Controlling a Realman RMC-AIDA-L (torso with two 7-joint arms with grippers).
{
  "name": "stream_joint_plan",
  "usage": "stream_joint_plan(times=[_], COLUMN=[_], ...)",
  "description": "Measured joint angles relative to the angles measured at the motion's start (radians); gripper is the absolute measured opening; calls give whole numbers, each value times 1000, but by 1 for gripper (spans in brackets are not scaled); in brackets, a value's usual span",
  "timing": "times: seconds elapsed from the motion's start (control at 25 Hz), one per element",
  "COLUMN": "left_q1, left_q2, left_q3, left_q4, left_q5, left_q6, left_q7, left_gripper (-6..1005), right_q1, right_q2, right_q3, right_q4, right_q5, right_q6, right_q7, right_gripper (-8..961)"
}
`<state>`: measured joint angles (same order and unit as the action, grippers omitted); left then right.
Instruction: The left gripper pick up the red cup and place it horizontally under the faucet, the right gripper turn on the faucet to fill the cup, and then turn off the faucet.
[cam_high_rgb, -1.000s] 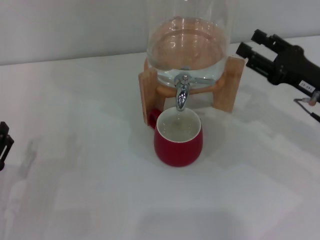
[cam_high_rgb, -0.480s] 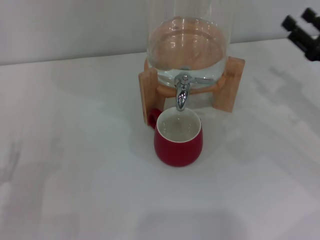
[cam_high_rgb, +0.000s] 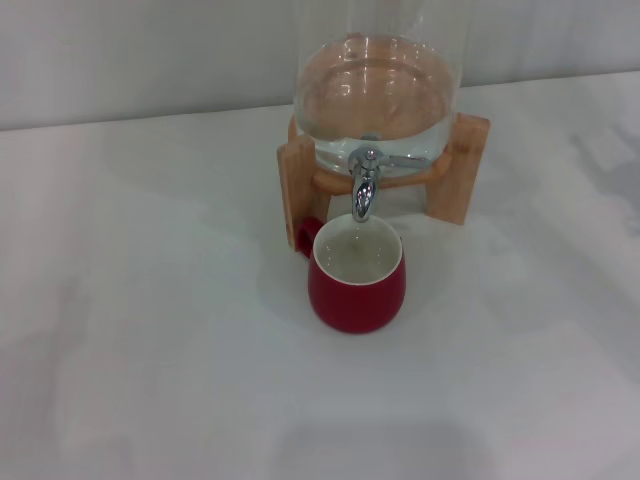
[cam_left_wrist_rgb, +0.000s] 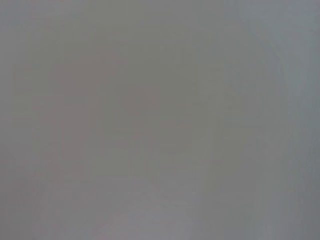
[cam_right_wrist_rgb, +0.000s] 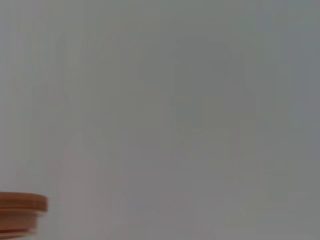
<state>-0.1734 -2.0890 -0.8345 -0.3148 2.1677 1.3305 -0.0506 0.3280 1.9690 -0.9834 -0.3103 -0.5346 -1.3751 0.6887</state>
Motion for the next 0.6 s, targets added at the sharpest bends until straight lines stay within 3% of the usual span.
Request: stream_joint_plan(times=[0.6], left_q1=[-12], left_q2=[2], left_q3=[0], left_q4=[3], left_q5=[-81], left_q6=[-10], left_q7=[-45], left_gripper=[880], right_q1=[-23], right_q2=[3], right_q3=[71], right_q4=[5], right_q5=[2], right_q6=[37], right_q7=[-67], right_gripper=[703])
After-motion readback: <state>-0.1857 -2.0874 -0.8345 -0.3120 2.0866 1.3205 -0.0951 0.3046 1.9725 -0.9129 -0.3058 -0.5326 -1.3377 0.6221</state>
